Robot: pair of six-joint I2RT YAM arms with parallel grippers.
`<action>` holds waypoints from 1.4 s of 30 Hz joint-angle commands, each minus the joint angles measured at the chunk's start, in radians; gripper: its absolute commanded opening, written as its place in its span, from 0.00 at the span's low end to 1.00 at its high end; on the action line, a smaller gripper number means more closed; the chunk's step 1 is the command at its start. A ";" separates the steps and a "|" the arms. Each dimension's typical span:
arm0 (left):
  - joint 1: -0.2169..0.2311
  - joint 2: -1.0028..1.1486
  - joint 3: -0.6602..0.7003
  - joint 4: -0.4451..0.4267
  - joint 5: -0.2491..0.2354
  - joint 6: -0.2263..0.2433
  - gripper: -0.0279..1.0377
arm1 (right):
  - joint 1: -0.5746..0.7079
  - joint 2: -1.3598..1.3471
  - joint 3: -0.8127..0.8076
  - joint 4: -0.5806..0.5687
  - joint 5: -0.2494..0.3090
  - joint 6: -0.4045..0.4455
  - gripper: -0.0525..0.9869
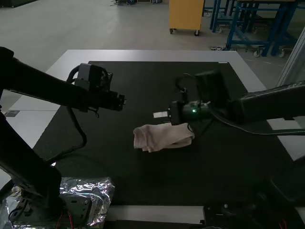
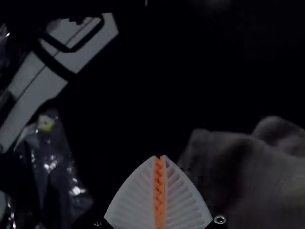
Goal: Fold the towel.
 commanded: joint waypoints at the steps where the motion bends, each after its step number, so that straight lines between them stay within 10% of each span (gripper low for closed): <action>1: -0.001 -0.035 0.015 0.011 -0.013 0.003 0.94 | -0.034 0.008 -0.033 0.005 0.002 -0.014 0.03; 42: 0.004 -0.028 0.001 0.037 -0.017 0.004 0.93 | -0.125 0.687 0.206 0.184 -0.008 -0.194 0.03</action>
